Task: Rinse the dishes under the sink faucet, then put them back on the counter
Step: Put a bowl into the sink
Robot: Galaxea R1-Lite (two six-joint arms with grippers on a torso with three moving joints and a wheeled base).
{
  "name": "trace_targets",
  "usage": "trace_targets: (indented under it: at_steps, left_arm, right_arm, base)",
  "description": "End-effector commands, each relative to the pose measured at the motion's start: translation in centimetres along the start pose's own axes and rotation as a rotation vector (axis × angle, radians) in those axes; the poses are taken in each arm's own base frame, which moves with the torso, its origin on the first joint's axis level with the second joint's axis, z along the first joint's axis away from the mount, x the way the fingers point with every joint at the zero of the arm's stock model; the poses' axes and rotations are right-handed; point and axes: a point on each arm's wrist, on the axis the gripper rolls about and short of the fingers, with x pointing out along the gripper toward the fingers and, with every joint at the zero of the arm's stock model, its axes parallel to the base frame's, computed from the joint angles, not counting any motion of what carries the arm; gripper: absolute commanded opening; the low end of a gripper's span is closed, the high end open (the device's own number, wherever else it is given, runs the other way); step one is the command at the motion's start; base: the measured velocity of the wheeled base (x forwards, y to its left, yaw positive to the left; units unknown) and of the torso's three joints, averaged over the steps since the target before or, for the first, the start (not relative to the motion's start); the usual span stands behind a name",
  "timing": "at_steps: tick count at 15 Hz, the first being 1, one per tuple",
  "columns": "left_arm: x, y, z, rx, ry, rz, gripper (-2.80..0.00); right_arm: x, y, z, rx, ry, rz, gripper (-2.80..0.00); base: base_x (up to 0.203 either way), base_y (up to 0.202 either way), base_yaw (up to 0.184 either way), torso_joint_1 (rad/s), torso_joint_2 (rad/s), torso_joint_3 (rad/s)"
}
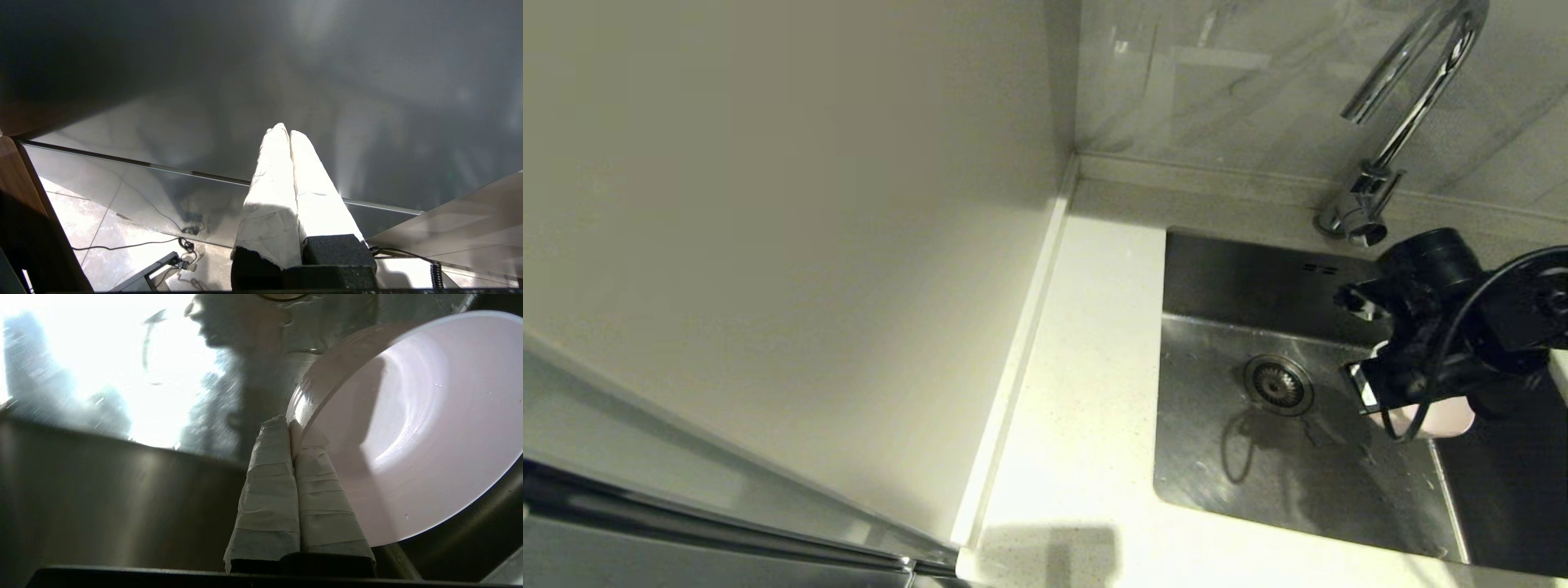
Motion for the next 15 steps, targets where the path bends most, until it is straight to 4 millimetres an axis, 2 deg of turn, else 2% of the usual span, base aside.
trace_targets:
  at_steps: [1,4,10,15]
  left_arm:
    - [0.0,0.0,-0.1,0.0,0.002,0.0,-2.8]
    - [0.0,0.0,-0.1,0.0,0.003,0.0,-2.8]
    - [0.0,0.0,-0.1,0.0,0.002,0.0,-2.8]
    - [0.0,0.0,-0.1,0.0,0.003,0.0,-2.8]
  right_arm:
    - [4.3,1.4,-0.2,0.02,0.092,-0.031,-2.8]
    - [7.5,2.0,0.4,0.099,0.113,-0.101,-2.8]
    - [12.1,3.0,3.6,0.227,0.069,-0.121,-2.8]
    - [15.5,2.2,5.7,0.28,0.027,-0.174,-2.8]
  base:
    - [0.0,0.0,0.0,0.0,0.0,0.0]
    - [0.0,0.0,0.0,0.0,0.0,0.0]
    - [0.0,0.0,0.0,0.0,0.0,0.0]
    - [0.0,0.0,0.0,0.0,0.0,0.0]
